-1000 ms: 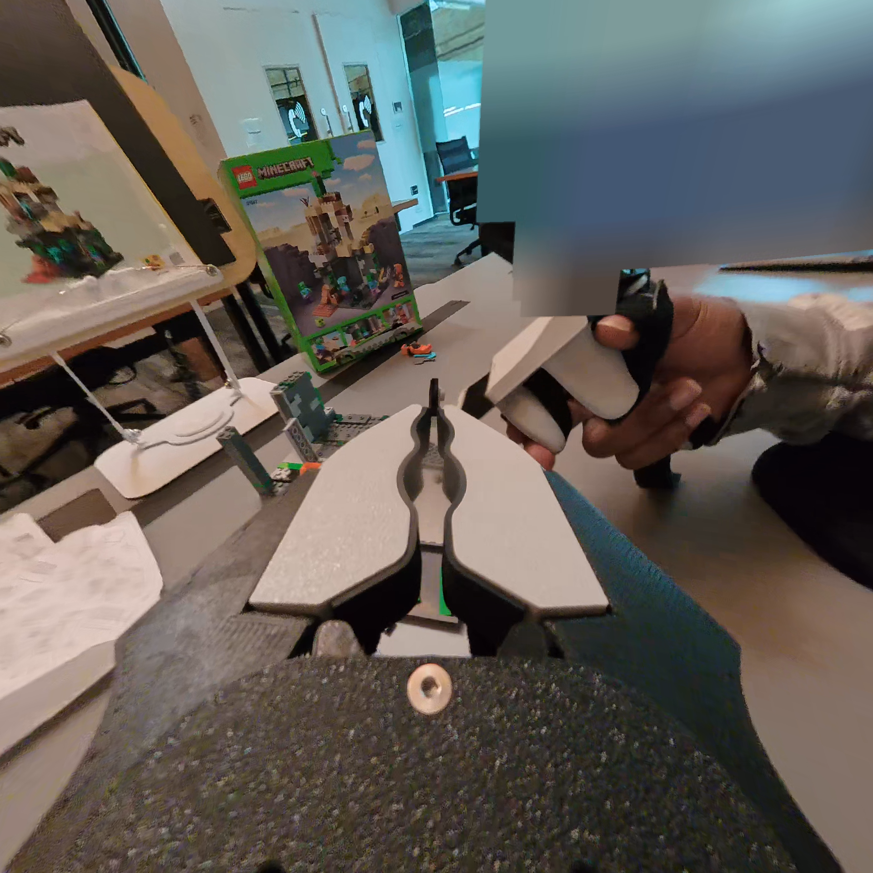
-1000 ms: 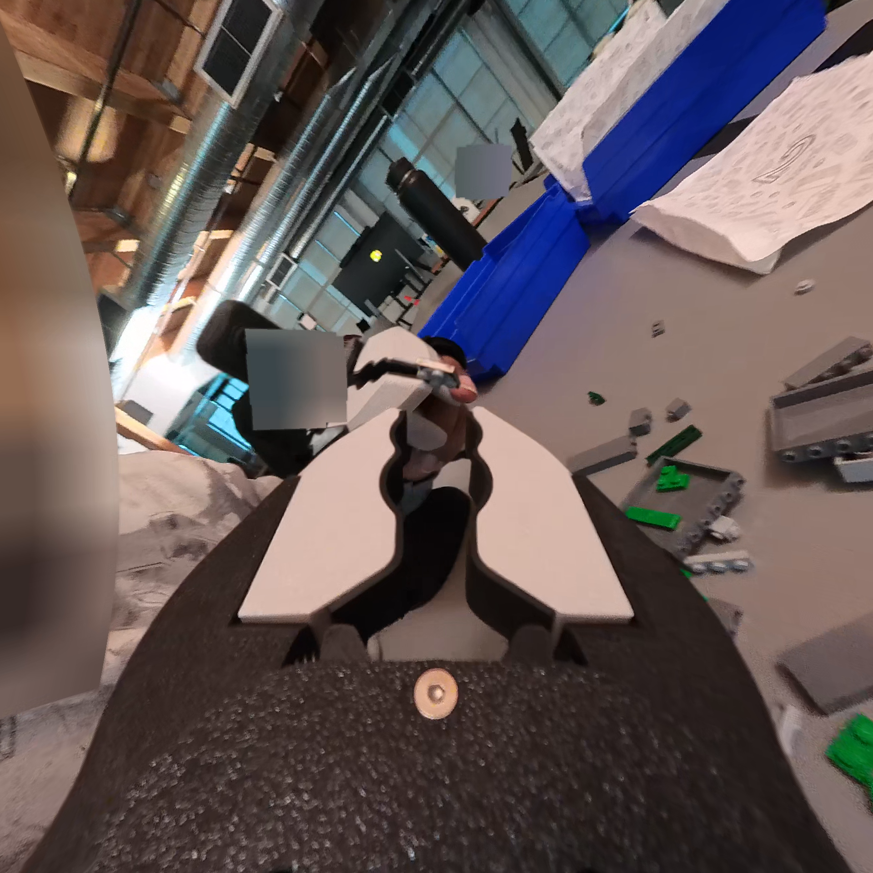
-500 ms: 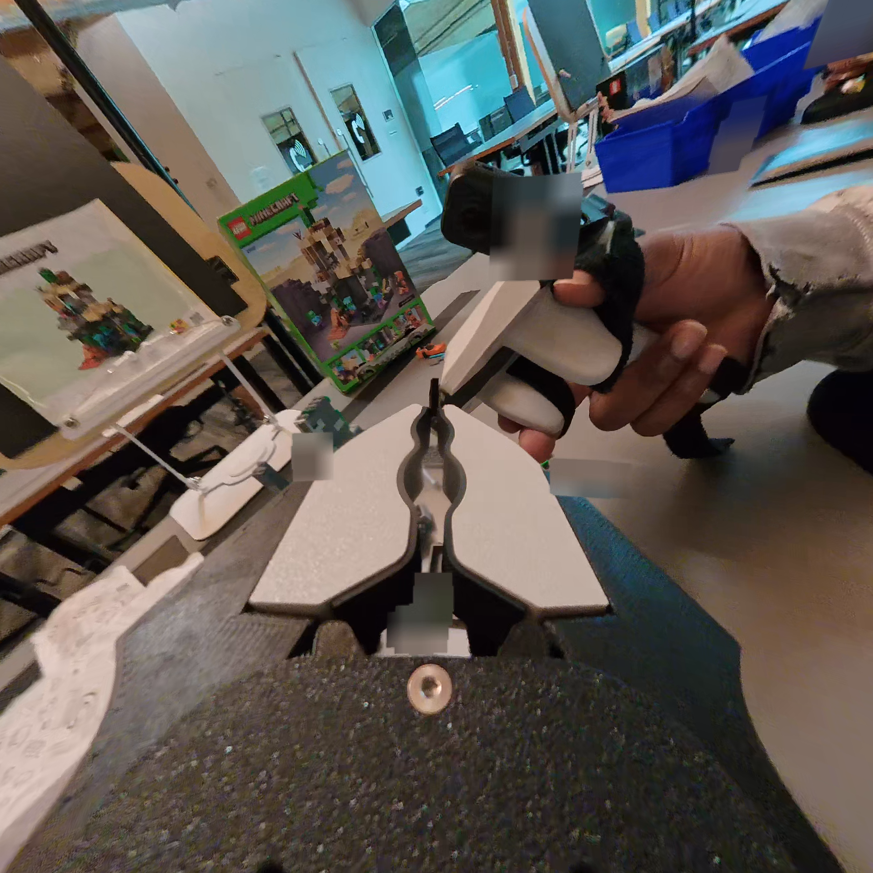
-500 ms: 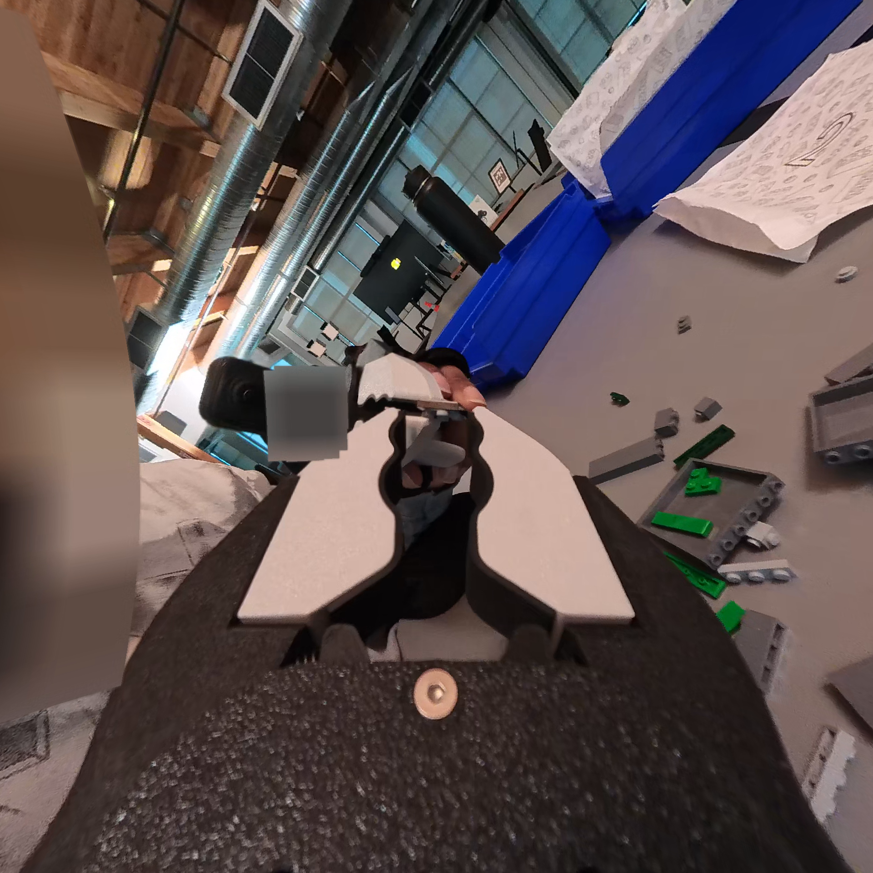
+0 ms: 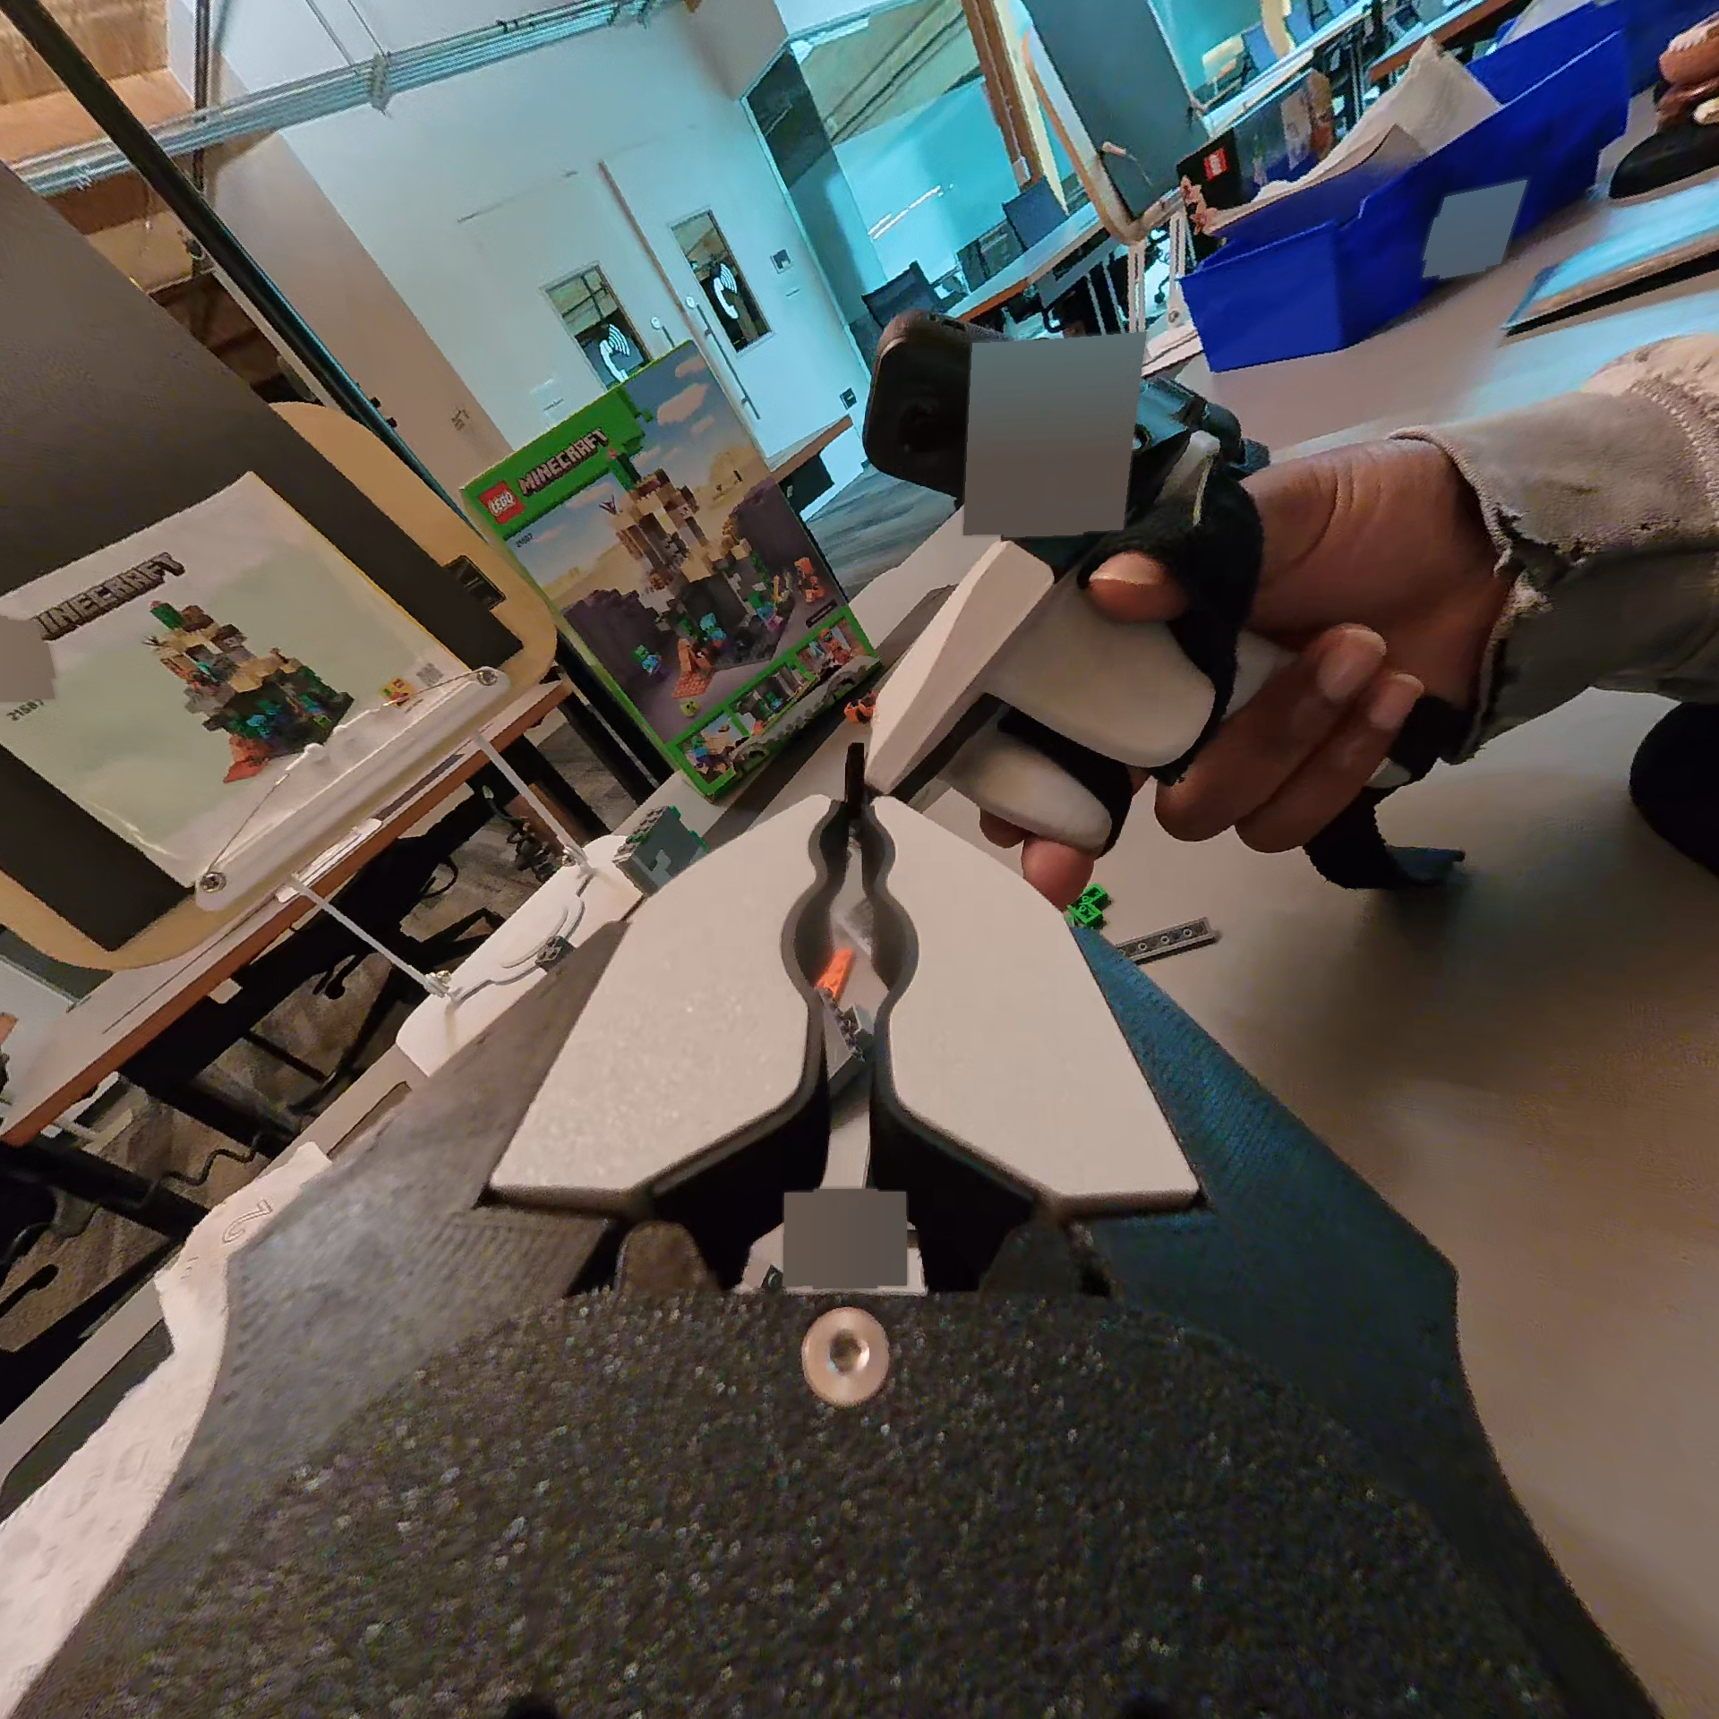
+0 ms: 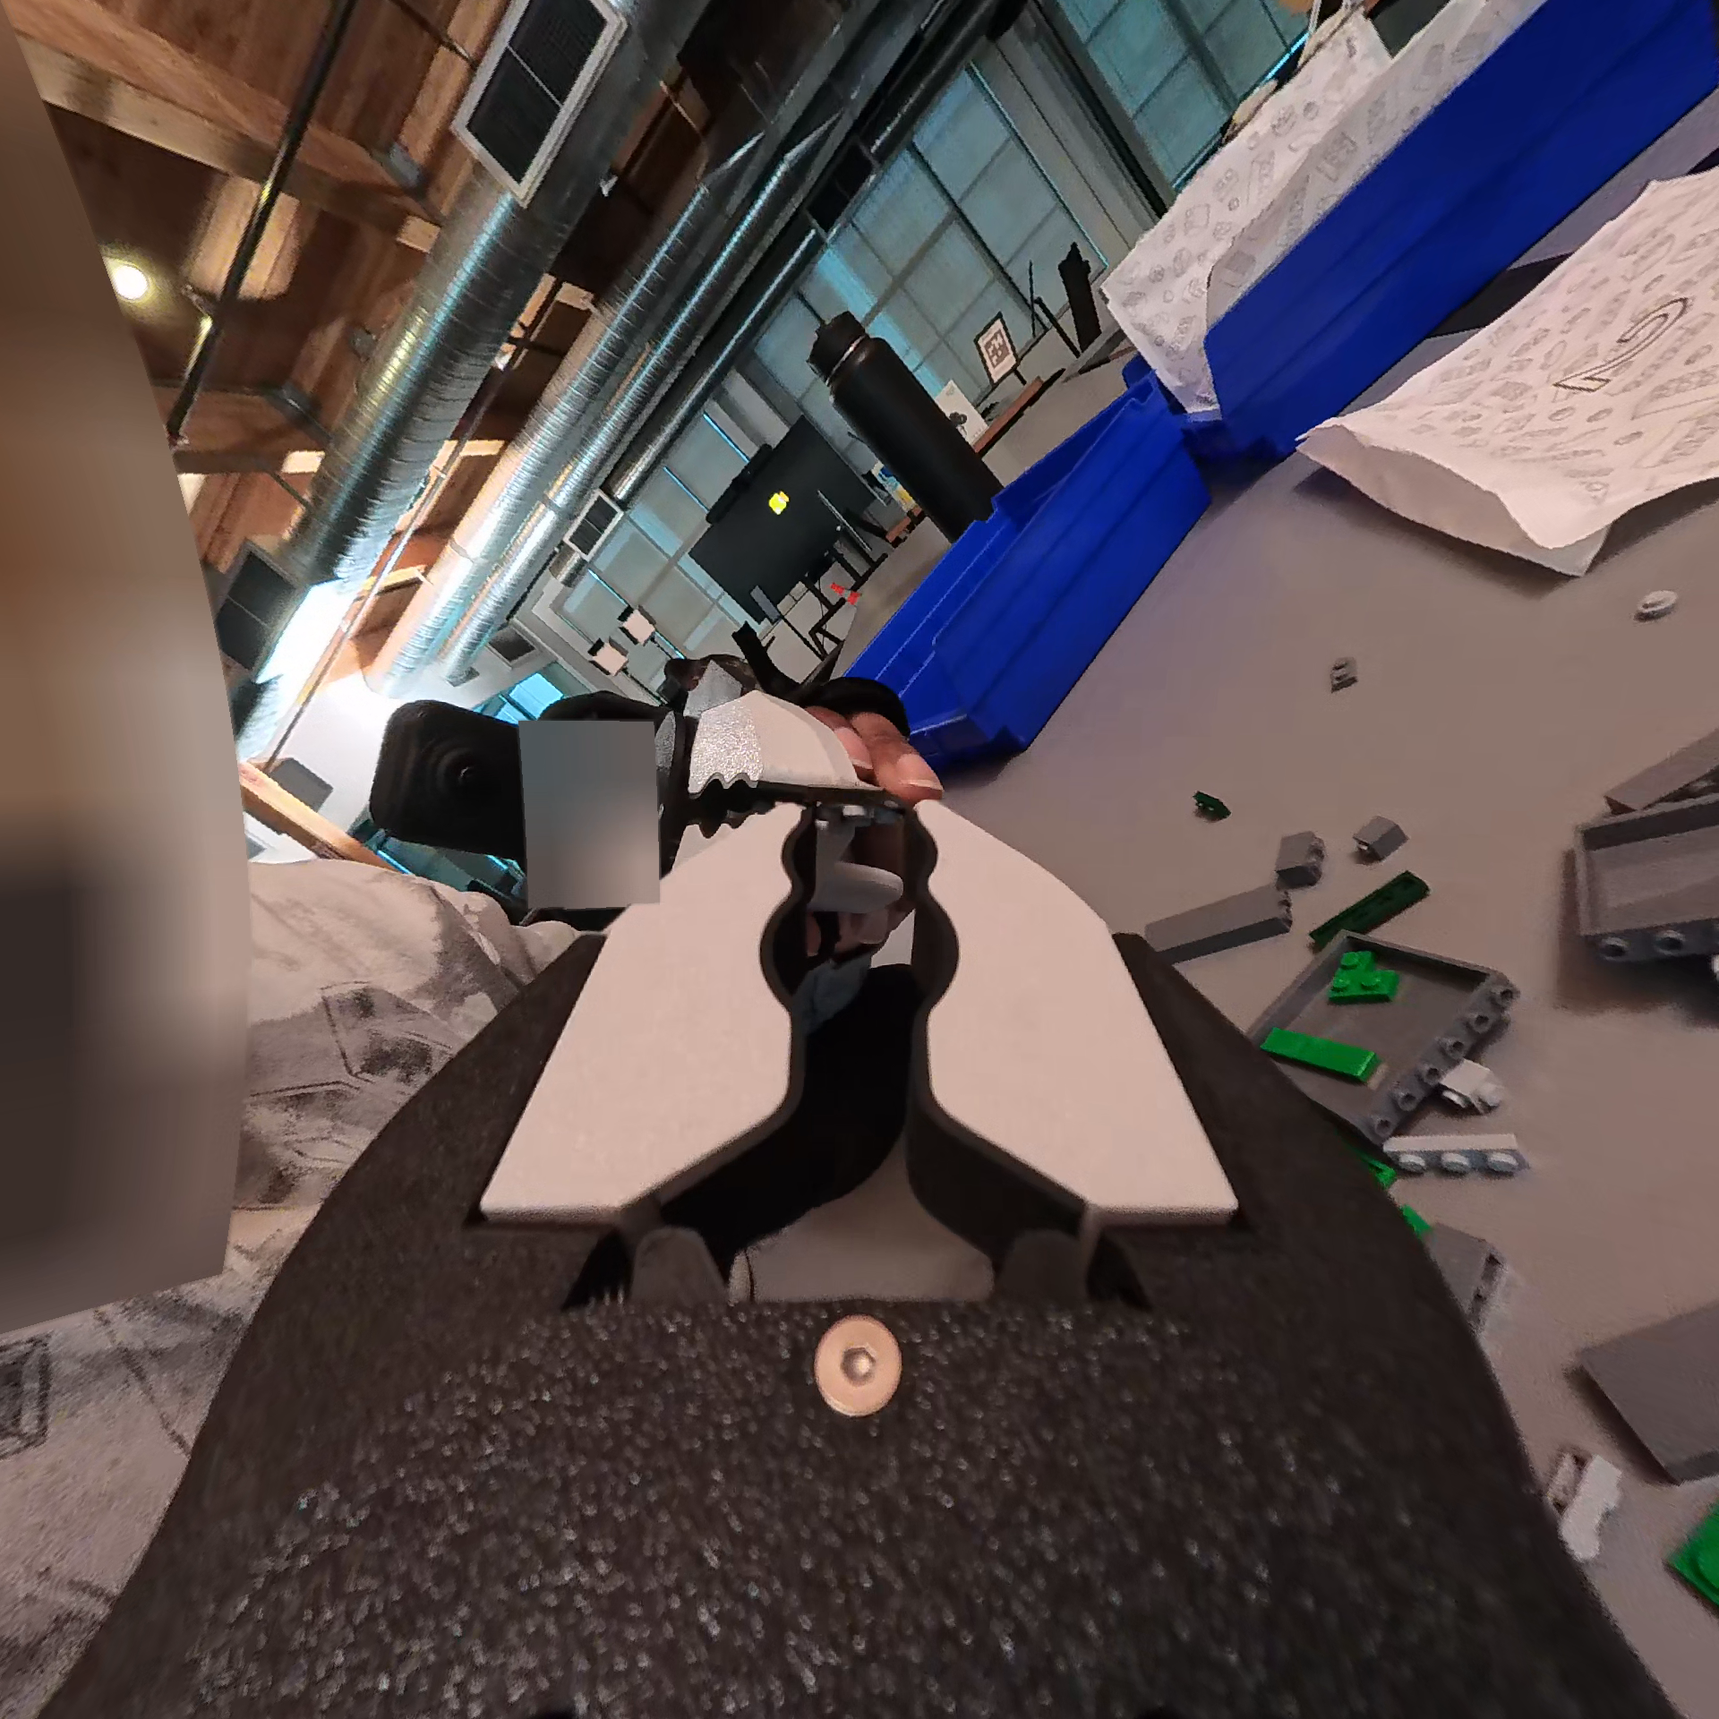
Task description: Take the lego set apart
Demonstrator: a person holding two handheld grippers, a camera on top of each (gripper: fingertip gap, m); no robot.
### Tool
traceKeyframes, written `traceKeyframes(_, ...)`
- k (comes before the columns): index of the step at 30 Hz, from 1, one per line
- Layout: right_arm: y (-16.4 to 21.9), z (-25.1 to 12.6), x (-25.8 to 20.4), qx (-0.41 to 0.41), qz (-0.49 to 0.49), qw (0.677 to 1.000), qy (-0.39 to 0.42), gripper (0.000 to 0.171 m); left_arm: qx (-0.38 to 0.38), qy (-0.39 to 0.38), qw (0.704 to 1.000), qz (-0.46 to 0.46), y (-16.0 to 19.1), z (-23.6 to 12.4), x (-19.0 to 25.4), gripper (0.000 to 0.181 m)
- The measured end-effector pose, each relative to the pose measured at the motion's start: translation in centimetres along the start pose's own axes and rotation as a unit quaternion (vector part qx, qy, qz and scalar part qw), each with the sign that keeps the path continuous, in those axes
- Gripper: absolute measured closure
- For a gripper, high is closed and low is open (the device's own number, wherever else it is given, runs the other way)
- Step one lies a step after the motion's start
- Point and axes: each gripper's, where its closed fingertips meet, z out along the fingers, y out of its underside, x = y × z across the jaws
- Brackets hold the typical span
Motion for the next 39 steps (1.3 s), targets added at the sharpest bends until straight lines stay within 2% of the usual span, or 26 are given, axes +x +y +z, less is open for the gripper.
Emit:
traceKeyframes(9,0.1,0.2,0.0,0.001,-0.011,1.0,0.01,0.154,-0.002,-0.016,0.999,0.028,0.1,-0.3,-0.1,0.178)
traceKeyframes(21,0.1,0.3,-1.2,0.011,-0.113,0.994,0.012,0.155,0.016,-0.085,0.975,0.206,-1.0,-1.2,-0.1,0.178)
traceKeyframes(26,0.2,0.4,-0.9,0.008,-0.114,0.993,0.018,0.155,0.012,-0.078,0.978,0.195,-0.5,-1.2,-0.2,0.178)
traceKeyframes(33,0.2,0.6,0.4,-0.029,-0.164,0.978,0.123,0.156,0.026,-0.059,0.991,0.117,0.8,-1.0,-0.6,0.178)
traceKeyframes(39,0.2,0.1,1.2,-0.091,-0.242,0.936,0.237,0.156,0.022,-0.051,0.994,0.096,1.6,-0.5,-0.3,0.178)
